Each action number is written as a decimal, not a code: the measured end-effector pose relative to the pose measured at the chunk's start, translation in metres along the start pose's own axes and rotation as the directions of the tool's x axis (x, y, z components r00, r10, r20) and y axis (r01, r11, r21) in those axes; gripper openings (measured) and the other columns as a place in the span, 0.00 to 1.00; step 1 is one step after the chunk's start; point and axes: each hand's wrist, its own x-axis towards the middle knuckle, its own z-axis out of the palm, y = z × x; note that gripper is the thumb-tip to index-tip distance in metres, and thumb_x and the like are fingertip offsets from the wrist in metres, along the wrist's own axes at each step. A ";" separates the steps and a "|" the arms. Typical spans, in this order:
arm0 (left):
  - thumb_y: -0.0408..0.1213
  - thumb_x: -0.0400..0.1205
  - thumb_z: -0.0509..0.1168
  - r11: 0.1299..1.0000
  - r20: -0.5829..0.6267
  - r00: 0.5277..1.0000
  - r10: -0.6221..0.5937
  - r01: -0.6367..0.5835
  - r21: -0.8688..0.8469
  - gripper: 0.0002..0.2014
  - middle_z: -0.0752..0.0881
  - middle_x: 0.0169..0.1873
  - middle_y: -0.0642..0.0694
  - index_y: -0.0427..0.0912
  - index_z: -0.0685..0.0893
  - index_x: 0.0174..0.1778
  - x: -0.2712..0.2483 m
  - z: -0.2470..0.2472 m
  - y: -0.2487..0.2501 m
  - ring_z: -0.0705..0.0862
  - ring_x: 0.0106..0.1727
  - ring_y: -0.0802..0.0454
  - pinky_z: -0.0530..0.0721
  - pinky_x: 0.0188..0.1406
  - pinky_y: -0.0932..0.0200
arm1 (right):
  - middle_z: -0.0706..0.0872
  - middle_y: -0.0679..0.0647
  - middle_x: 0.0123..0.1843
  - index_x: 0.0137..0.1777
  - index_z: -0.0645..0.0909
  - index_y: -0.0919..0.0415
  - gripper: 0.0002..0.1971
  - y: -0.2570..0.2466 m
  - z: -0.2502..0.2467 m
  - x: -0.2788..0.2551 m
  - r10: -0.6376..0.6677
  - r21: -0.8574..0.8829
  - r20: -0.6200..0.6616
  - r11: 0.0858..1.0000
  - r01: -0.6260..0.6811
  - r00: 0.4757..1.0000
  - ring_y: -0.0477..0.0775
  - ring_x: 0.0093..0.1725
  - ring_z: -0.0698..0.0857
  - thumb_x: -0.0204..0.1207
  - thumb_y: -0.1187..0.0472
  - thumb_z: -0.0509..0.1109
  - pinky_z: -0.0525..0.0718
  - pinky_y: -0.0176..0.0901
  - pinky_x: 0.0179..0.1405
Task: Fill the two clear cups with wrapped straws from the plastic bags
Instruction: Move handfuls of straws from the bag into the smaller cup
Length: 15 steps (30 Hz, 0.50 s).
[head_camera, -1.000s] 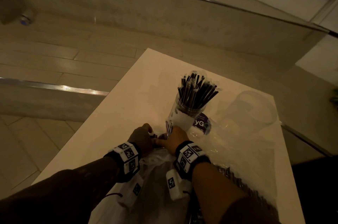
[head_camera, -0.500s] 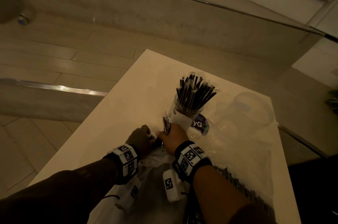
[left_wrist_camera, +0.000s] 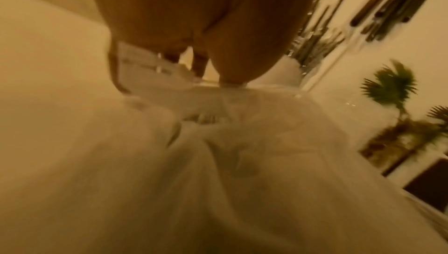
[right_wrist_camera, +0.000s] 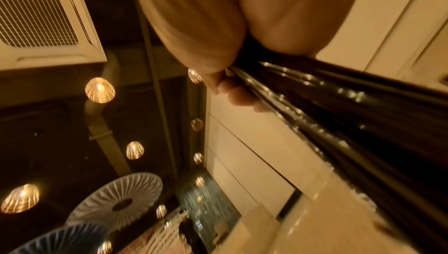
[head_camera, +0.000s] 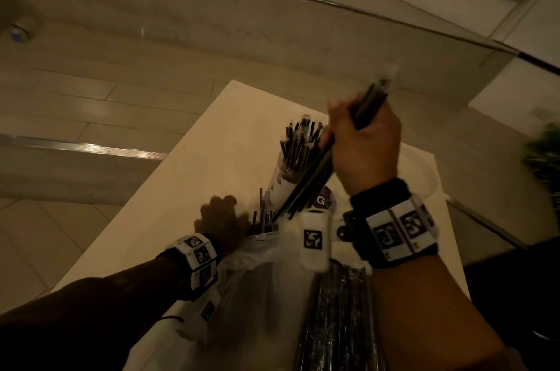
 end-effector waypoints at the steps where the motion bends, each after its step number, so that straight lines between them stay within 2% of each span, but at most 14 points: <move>1: 0.55 0.81 0.56 0.998 -0.156 0.986 0.064 -0.065 -0.004 0.20 0.74 0.63 0.44 0.47 0.73 0.64 -0.005 -0.011 0.006 0.74 0.61 0.43 0.76 0.58 0.45 | 0.81 0.49 0.24 0.41 0.75 0.57 0.08 -0.003 -0.008 0.003 -0.018 0.029 -0.019 0.999 0.018 1.000 0.53 0.23 0.81 0.79 0.63 0.71 0.84 0.44 0.27; 2: 0.56 0.80 0.55 0.980 -0.284 0.945 0.162 -0.188 -0.066 0.20 0.75 0.61 0.46 0.47 0.75 0.62 -0.012 -0.025 0.016 0.74 0.60 0.45 0.76 0.56 0.46 | 0.80 0.48 0.23 0.40 0.74 0.56 0.09 -0.002 -0.012 0.004 -0.008 0.062 -0.028 0.998 0.010 1.000 0.53 0.22 0.80 0.80 0.63 0.71 0.84 0.45 0.27; 3: 0.57 0.77 0.56 0.919 -0.331 0.904 0.269 -0.344 -0.193 0.21 0.77 0.59 0.47 0.47 0.76 0.60 -0.018 -0.041 0.027 0.75 0.59 0.47 0.76 0.54 0.48 | 0.80 0.48 0.22 0.40 0.74 0.56 0.10 0.001 -0.015 0.002 0.026 0.096 -0.037 0.995 -0.022 0.999 0.53 0.22 0.80 0.80 0.64 0.71 0.84 0.45 0.28; 4: 0.57 0.74 0.58 0.794 -0.282 0.884 0.374 -0.462 -0.395 0.22 0.79 0.56 0.48 0.47 0.76 0.58 -0.025 -0.059 0.038 0.77 0.57 0.49 0.77 0.52 0.51 | 0.80 0.49 0.21 0.39 0.73 0.56 0.10 0.005 -0.015 -0.002 0.076 0.118 -0.048 0.991 -0.070 0.996 0.53 0.22 0.80 0.80 0.64 0.70 0.84 0.46 0.29; 5: 0.55 0.71 0.63 0.639 -0.137 0.870 0.474 -0.447 -0.626 0.23 0.81 0.54 0.48 0.46 0.77 0.57 -0.033 -0.076 0.053 0.80 0.55 0.51 0.79 0.49 0.54 | 0.80 0.49 0.21 0.39 0.73 0.56 0.11 0.010 -0.013 -0.006 0.127 0.144 -0.056 0.983 -0.117 0.990 0.53 0.22 0.80 0.80 0.64 0.70 0.85 0.49 0.31; 6: 0.50 0.69 0.67 0.538 0.041 0.826 0.562 -0.327 -0.777 0.23 0.83 0.51 0.46 0.45 0.77 0.58 -0.040 -0.086 0.066 0.83 0.52 0.51 0.81 0.47 0.57 | 0.80 0.49 0.21 0.37 0.73 0.56 0.11 0.015 -0.011 -0.011 0.172 0.170 -0.059 0.972 -0.160 0.983 0.53 0.22 0.80 0.80 0.64 0.70 0.85 0.54 0.35; 7: 0.44 0.69 0.72 0.524 0.178 0.761 0.624 -0.238 -0.818 0.22 0.85 0.48 0.45 0.44 0.78 0.58 -0.045 -0.090 0.077 0.85 0.48 0.53 0.83 0.44 0.60 | 0.80 0.50 0.20 0.36 0.73 0.56 0.12 0.019 -0.008 -0.016 0.218 0.200 -0.057 0.959 -0.203 0.974 0.53 0.22 0.80 0.80 0.64 0.70 0.86 0.58 0.38; 8: 0.39 0.71 0.74 0.573 0.249 0.725 0.642 -0.238 -0.784 0.18 0.86 0.42 0.46 0.45 0.80 0.55 -0.050 -0.089 0.088 0.85 0.41 0.58 0.83 0.40 0.64 | 0.80 0.49 0.20 0.36 0.74 0.57 0.12 0.022 -0.005 -0.021 0.265 0.233 -0.048 0.941 -0.247 0.963 0.52 0.23 0.80 0.80 0.63 0.70 0.86 0.62 0.41; 9: 0.38 0.74 0.74 0.655 0.268 0.740 0.617 -0.294 -0.696 0.10 0.84 0.34 0.50 0.48 0.80 0.47 -0.054 -0.085 0.098 0.82 0.32 0.64 0.80 0.34 0.68 | 0.80 0.49 0.21 0.36 0.74 0.57 0.12 0.024 -0.003 -0.025 0.304 0.249 -0.027 0.925 -0.288 0.952 0.52 0.23 0.81 0.80 0.63 0.70 0.87 0.64 0.44; 10: 0.40 0.76 0.72 0.709 0.237 0.774 0.587 -0.351 -0.611 0.09 0.78 0.26 0.53 0.50 0.78 0.37 -0.056 -0.080 0.104 0.76 0.23 0.66 0.75 0.28 0.68 | 0.81 0.50 0.22 0.37 0.76 0.59 0.11 0.024 -0.003 -0.028 0.328 0.239 -0.003 0.918 -0.317 0.945 0.52 0.25 0.83 0.80 0.61 0.70 0.87 0.64 0.46; 11: 0.42 0.79 0.70 0.748 0.196 0.805 0.559 -0.389 -0.538 0.14 0.72 0.21 0.54 0.52 0.73 0.29 -0.056 -0.075 0.106 0.71 0.19 0.64 0.70 0.25 0.67 | 0.84 0.50 0.25 0.39 0.78 0.60 0.09 0.023 -0.006 -0.029 0.339 0.204 0.004 0.921 -0.332 0.941 0.52 0.29 0.85 0.80 0.59 0.71 0.88 0.63 0.47; 12: 0.44 0.80 0.68 0.773 0.185 0.825 0.534 -0.387 -0.503 0.18 0.68 0.20 0.54 0.53 0.71 0.26 -0.056 -0.069 0.106 0.67 0.18 0.62 0.66 0.24 0.66 | 0.87 0.50 0.32 0.44 0.79 0.60 0.08 0.022 -0.013 -0.027 0.348 0.159 -0.023 0.927 -0.340 0.937 0.52 0.35 0.87 0.79 0.56 0.72 0.89 0.60 0.49; 13: 0.46 0.81 0.66 0.793 0.203 0.836 0.510 -0.365 -0.488 0.18 0.67 0.20 0.53 0.53 0.70 0.25 -0.056 -0.066 0.105 0.66 0.19 0.61 0.65 0.24 0.65 | 0.89 0.50 0.42 0.53 0.79 0.59 0.11 0.021 -0.023 -0.022 0.342 0.098 -0.080 0.937 -0.335 0.936 0.51 0.43 0.88 0.78 0.52 0.71 0.89 0.54 0.51; 15: 0.48 0.81 0.65 0.825 0.280 0.821 0.497 -0.346 -0.447 0.16 0.70 0.22 0.52 0.50 0.73 0.29 -0.056 -0.066 0.101 0.69 0.21 0.59 0.69 0.24 0.65 | 0.84 0.50 0.61 0.69 0.73 0.53 0.21 0.019 -0.048 -0.008 0.213 -0.067 -0.172 0.972 -0.227 0.962 0.50 0.59 0.84 0.81 0.43 0.64 0.83 0.47 0.60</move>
